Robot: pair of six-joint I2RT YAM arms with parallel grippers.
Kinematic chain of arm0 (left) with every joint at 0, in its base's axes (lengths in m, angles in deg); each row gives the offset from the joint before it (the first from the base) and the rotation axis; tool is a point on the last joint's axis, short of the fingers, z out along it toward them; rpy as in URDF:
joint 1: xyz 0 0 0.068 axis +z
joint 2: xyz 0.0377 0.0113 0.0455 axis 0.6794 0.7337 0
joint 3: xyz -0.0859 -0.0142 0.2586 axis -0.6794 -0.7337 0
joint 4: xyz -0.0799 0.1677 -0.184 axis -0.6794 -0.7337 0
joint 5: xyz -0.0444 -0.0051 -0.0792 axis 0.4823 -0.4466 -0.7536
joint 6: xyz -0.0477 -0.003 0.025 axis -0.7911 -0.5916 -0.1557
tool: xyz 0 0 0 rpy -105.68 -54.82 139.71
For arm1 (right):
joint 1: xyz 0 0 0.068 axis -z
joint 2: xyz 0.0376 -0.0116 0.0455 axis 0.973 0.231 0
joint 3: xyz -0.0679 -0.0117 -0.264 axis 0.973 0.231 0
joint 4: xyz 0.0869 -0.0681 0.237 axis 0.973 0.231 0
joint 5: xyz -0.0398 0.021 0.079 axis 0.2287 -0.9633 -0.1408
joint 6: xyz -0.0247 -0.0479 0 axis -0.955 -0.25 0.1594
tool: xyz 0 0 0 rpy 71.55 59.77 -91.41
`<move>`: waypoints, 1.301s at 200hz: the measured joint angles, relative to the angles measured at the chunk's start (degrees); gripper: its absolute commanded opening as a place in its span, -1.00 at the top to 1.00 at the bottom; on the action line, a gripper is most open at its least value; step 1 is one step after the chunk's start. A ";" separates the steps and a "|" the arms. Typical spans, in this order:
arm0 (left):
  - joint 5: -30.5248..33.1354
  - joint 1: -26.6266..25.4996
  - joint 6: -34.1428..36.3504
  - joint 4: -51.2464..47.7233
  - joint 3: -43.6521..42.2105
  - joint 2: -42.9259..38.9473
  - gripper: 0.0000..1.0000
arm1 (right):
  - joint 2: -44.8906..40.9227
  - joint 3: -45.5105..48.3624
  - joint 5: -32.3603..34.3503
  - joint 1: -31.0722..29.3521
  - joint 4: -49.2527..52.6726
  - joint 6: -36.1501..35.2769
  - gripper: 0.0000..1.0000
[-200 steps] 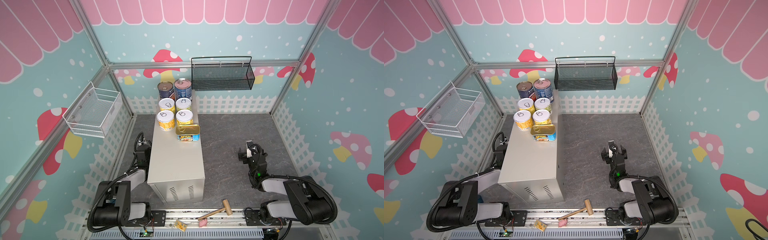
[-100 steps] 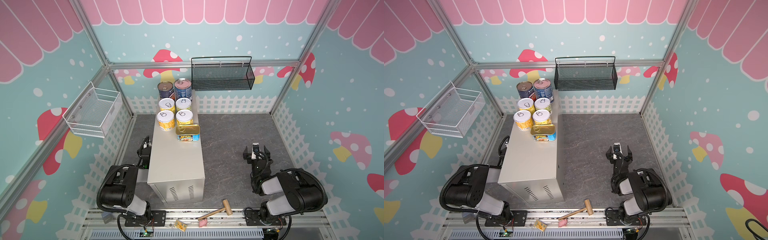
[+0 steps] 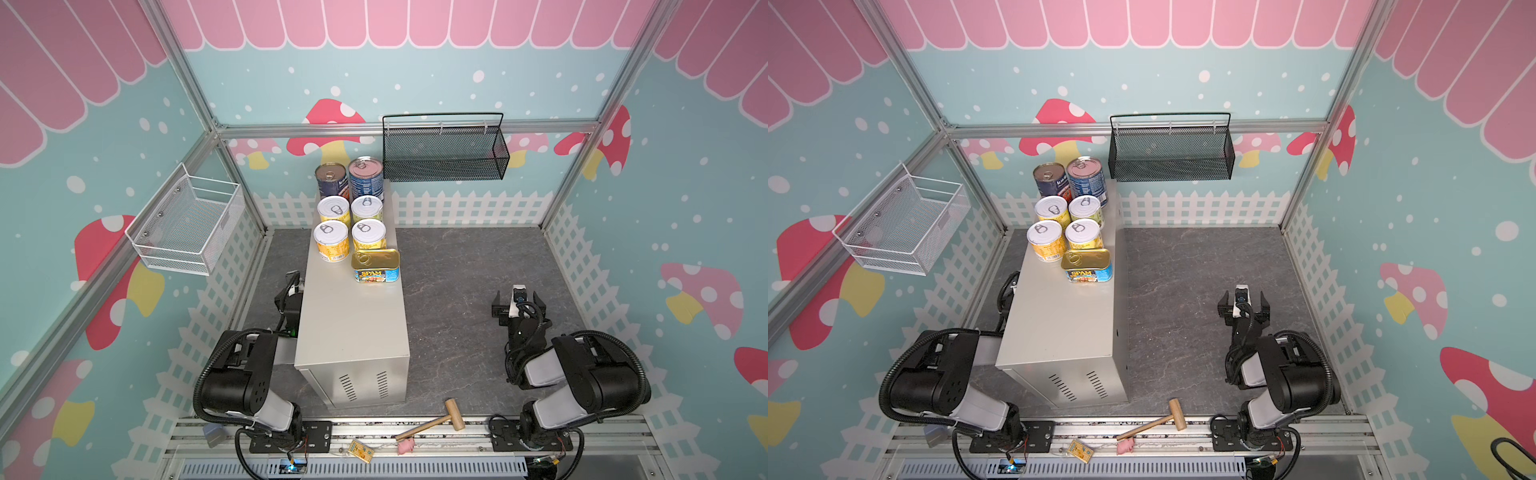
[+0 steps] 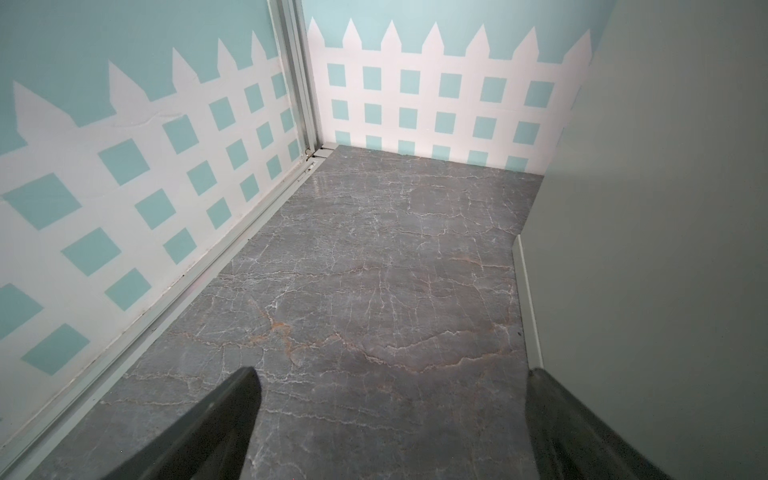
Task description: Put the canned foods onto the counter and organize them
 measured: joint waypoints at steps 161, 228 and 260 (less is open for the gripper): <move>1.07 0.04 0.00 1.16 0.00 0.00 -0.99 | 0.37 -0.98 -0.02 0.44 -0.17 0.85 -0.99; 1.22 0.04 0.00 1.16 -0.02 0.00 -0.99 | 0.37 -0.98 -0.02 0.44 -0.17 0.87 -0.99; 1.22 0.04 0.00 1.16 0.00 0.00 -0.99 | 0.37 -0.98 0.00 0.44 -0.17 0.85 -0.99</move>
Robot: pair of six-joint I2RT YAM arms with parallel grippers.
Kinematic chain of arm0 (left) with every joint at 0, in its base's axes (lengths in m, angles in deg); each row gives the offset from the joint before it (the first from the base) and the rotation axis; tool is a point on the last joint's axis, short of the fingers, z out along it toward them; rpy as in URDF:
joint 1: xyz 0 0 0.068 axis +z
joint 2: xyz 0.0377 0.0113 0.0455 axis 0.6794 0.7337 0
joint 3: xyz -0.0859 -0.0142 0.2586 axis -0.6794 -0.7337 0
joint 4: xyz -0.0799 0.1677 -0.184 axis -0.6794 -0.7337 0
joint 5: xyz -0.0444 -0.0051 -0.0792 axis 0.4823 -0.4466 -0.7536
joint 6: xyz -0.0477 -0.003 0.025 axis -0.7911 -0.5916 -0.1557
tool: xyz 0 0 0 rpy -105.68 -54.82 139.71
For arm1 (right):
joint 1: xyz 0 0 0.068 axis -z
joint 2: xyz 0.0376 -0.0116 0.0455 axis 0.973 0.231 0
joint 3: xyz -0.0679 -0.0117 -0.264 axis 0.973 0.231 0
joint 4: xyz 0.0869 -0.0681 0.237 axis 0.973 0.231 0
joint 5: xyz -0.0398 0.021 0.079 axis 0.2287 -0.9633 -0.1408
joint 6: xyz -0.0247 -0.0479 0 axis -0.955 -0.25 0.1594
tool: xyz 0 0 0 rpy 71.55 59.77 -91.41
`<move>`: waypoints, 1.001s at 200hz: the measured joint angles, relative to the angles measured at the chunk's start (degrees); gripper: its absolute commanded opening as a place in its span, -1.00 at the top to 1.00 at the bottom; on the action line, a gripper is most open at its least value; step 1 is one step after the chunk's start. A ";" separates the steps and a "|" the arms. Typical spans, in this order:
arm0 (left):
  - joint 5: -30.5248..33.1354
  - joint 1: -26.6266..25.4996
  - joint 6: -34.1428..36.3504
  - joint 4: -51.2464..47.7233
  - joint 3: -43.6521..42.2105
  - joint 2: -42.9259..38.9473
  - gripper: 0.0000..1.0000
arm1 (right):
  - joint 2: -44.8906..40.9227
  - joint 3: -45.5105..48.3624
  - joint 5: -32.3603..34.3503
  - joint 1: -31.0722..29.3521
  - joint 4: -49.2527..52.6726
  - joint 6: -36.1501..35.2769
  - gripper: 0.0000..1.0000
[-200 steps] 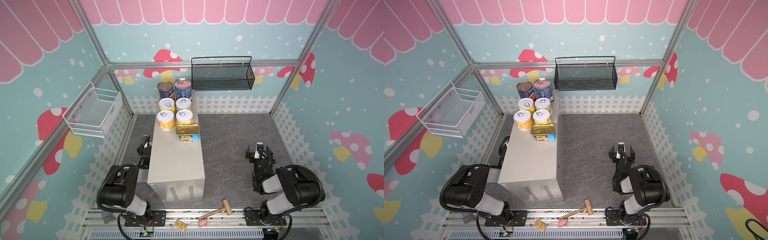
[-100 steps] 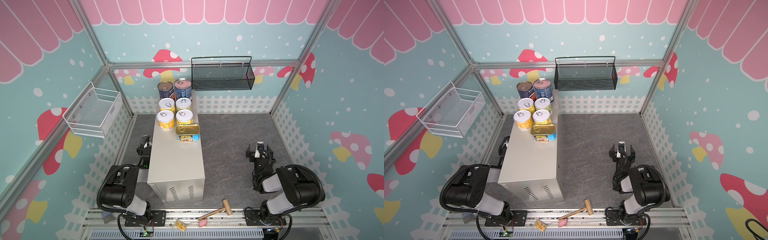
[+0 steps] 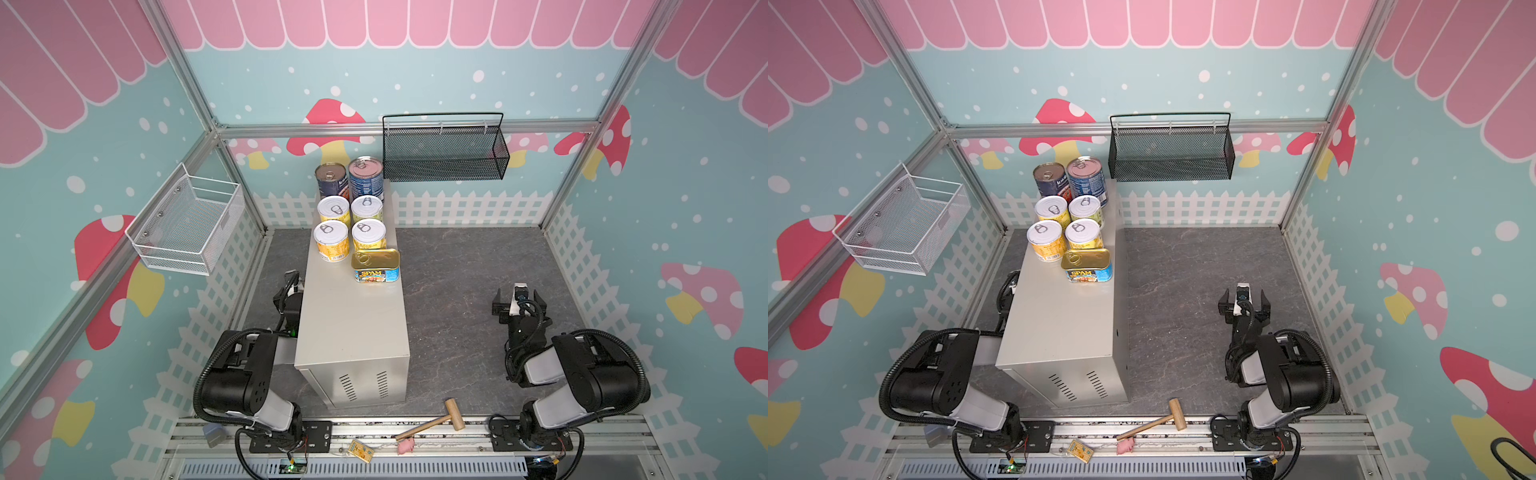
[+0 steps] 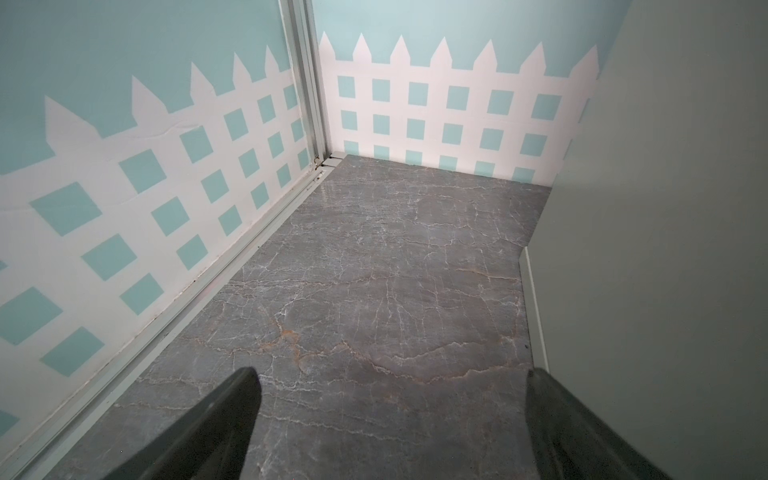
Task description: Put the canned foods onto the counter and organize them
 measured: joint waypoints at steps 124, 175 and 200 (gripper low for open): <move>0.04 0.00 0.00 0.00 0.00 0.00 -0.99 | -0.74 0.28 -8.37 4.92 1.53 2.71 -0.99; 0.11 0.00 0.00 0.00 0.00 0.00 -0.99 | -0.96 -1.60 -7.41 5.90 4.59 4.59 -0.99; 0.22 0.00 0.00 0.00 -0.02 0.00 -0.99 | -0.96 -1.97 -7.69 5.90 5.51 4.68 -0.99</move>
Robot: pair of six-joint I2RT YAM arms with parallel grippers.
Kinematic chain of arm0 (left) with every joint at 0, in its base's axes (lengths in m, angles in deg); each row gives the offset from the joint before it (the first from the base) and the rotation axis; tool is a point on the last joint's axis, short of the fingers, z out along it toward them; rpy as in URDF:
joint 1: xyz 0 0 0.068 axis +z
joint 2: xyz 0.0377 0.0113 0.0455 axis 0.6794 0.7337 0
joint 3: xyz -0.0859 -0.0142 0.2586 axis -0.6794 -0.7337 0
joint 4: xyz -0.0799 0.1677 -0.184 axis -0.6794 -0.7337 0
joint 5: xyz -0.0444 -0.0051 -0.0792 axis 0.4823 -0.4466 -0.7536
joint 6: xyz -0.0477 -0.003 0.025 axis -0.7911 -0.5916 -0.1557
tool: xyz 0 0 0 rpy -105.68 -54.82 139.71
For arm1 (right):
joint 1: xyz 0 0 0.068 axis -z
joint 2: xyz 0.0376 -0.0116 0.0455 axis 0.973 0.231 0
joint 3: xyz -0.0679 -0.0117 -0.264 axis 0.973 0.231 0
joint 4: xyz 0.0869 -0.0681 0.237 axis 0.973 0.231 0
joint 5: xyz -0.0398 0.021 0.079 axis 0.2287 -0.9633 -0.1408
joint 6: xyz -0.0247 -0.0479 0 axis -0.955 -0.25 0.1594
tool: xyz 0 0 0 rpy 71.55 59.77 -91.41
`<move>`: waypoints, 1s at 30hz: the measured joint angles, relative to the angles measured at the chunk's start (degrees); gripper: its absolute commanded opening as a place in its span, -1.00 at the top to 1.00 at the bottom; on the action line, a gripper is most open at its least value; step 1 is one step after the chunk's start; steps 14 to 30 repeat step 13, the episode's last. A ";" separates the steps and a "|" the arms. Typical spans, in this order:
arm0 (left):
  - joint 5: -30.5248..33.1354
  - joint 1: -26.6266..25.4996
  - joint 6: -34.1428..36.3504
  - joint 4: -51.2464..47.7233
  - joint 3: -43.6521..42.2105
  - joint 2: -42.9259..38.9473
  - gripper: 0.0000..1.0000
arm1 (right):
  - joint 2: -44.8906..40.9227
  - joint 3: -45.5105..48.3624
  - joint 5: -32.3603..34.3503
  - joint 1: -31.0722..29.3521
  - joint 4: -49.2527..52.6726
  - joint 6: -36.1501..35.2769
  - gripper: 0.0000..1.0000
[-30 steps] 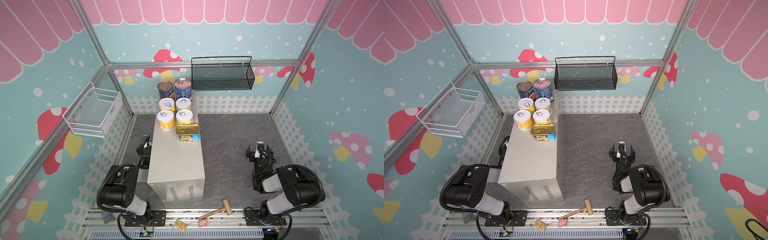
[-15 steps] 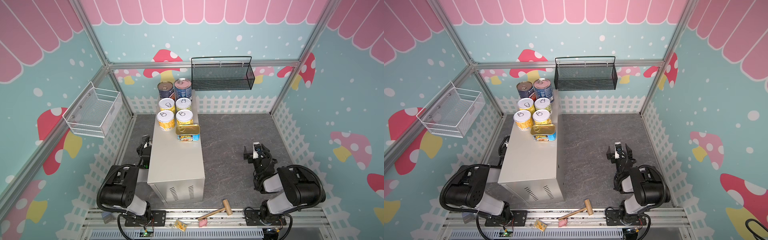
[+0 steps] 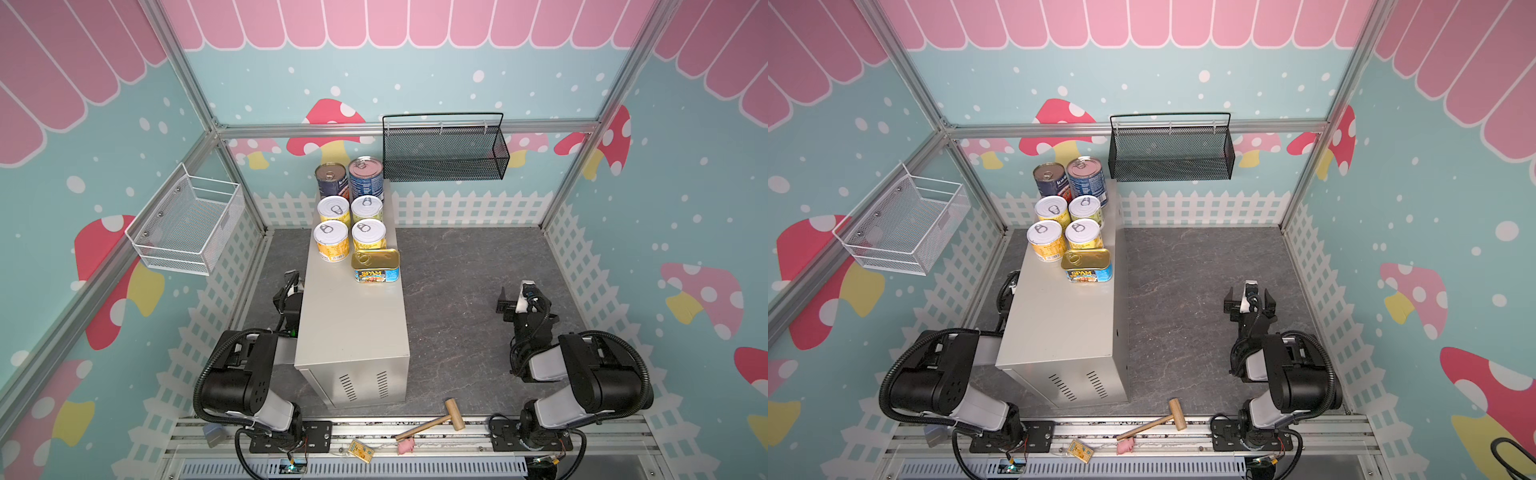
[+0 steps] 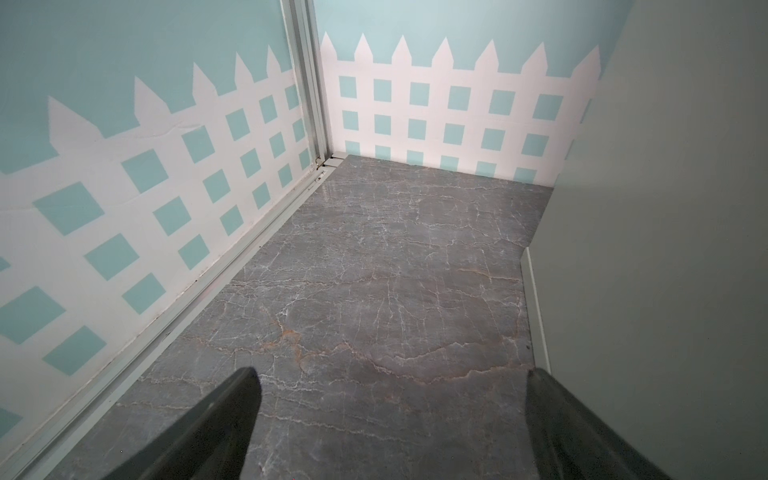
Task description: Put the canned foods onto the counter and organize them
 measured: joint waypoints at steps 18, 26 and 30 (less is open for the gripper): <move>0.02 0.00 0.00 0.00 0.02 0.00 -0.99 | 0.02 -1.62 -4.15 0.00 2.23 -0.76 -0.99; 0.02 0.00 0.00 0.00 0.02 0.00 -0.99 | 0.02 -1.62 -4.15 0.00 2.23 -0.76 -0.99; 0.02 0.00 0.00 0.00 0.02 0.00 -0.99 | 0.02 -1.62 -4.15 0.00 2.23 -0.76 -0.99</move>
